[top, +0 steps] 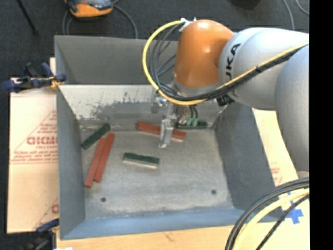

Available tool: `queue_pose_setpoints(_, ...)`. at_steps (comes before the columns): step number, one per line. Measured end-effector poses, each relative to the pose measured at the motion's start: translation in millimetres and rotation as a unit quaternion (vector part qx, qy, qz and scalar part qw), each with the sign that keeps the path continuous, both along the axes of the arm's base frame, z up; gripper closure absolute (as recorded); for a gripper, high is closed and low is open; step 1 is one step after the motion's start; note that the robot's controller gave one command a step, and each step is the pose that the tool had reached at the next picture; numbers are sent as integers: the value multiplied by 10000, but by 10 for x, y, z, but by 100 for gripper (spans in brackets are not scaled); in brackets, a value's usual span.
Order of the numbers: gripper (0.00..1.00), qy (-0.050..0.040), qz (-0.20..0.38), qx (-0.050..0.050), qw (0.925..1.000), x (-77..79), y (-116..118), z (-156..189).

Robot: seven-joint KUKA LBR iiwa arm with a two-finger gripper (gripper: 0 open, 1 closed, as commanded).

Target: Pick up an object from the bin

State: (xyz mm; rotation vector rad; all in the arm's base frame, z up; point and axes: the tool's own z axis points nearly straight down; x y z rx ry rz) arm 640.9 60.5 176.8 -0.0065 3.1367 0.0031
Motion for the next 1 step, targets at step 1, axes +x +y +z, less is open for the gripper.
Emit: queue_pose_setpoints(1,0,-7,-578,2,9983,-192,106,-551)
